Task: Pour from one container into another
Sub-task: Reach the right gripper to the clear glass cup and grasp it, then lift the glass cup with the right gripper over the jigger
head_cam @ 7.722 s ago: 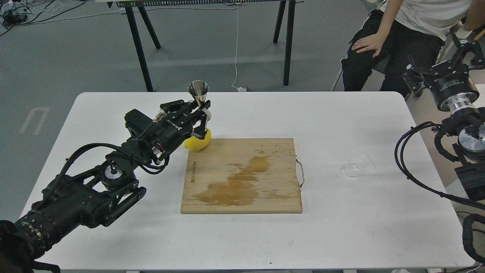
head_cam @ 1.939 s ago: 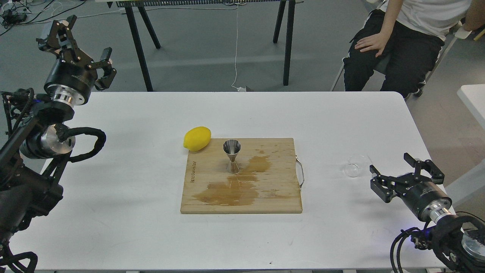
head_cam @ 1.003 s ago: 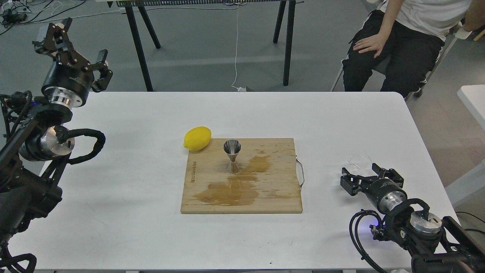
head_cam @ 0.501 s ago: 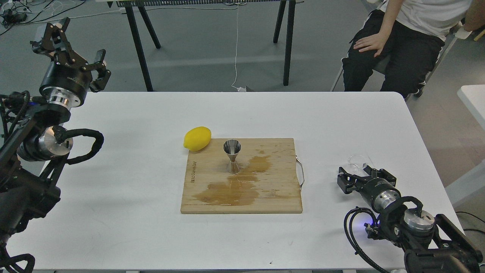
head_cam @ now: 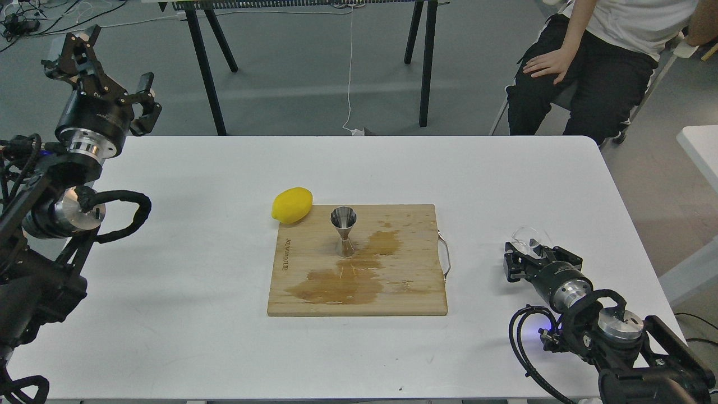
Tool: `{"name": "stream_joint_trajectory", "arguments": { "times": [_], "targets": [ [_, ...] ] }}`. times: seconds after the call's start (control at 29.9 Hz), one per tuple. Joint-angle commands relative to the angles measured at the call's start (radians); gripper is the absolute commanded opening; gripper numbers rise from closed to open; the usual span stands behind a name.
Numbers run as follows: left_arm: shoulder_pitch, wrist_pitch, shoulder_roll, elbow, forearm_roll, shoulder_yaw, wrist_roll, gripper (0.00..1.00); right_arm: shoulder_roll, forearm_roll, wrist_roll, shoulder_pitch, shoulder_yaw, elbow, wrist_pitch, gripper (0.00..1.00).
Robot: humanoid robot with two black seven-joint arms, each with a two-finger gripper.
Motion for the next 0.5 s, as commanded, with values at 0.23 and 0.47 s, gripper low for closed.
{"name": "stream_joint_trajectory", "arguments": {
  "times": [0.23, 0.47],
  "targets": [
    [-0.002, 0.000, 0.010, 0.000, 0.000, 0.000, 0.002, 1.00, -0.164, -0.047, 0.010, 0.068, -0.101, 0.323, -0.086, 0.35],
    [0.000, 0.002, 0.012, 0.000, 0.000, 0.003, 0.002, 1.00, -0.256, -0.042, 0.007, 0.234, -0.290, 0.330, -0.106, 0.35]
  ]
}}
